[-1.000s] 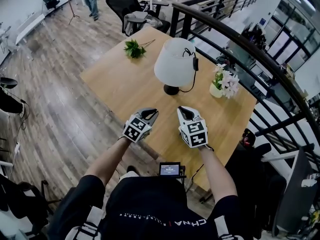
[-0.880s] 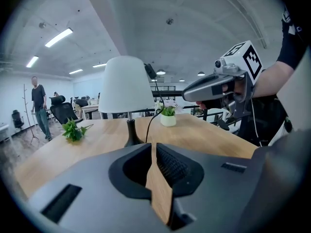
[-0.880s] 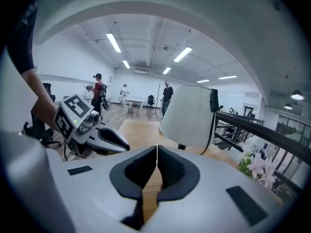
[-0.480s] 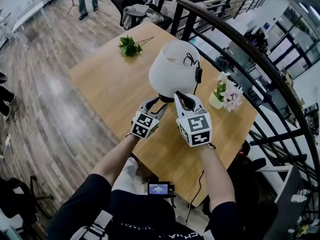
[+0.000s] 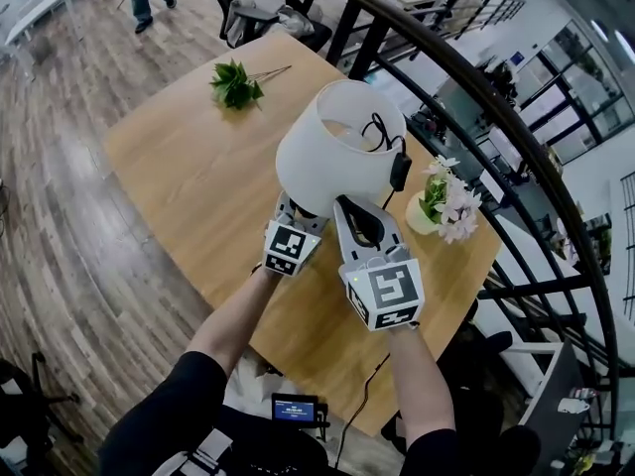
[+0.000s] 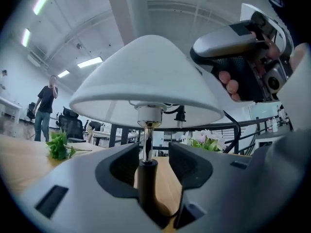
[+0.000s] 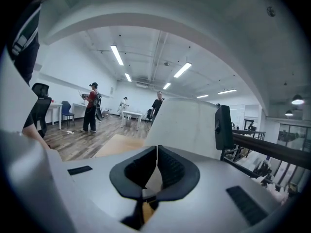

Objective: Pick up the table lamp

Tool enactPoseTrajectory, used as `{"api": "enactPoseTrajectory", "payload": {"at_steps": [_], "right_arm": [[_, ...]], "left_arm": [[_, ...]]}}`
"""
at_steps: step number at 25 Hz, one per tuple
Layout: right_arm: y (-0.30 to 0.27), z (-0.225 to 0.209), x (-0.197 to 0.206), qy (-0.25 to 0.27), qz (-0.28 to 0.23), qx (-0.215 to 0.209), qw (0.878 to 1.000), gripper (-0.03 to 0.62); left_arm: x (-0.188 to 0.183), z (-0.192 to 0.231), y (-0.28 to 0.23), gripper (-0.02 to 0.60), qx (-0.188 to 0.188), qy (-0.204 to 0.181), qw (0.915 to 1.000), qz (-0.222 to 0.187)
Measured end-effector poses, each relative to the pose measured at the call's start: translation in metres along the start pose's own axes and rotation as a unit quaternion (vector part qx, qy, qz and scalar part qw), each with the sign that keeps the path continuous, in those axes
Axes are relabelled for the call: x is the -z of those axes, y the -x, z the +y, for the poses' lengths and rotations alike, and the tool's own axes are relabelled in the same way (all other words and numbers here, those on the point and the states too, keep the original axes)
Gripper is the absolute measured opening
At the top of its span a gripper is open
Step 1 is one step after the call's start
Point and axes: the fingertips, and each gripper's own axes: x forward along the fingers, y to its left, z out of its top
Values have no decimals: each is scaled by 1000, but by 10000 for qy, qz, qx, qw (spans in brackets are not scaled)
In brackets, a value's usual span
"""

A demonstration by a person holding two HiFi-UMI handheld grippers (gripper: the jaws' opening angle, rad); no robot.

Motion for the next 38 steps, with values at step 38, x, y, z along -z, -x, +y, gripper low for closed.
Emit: {"api": "enactPoseTrajectory", "payload": {"at_steps": [38], "right_arm": [[-17, -2, -1, 722, -589, -21, 9957, 32]], "left_arm": [[-16, 23, -45, 77, -667, -483, 9919, -972]]}}
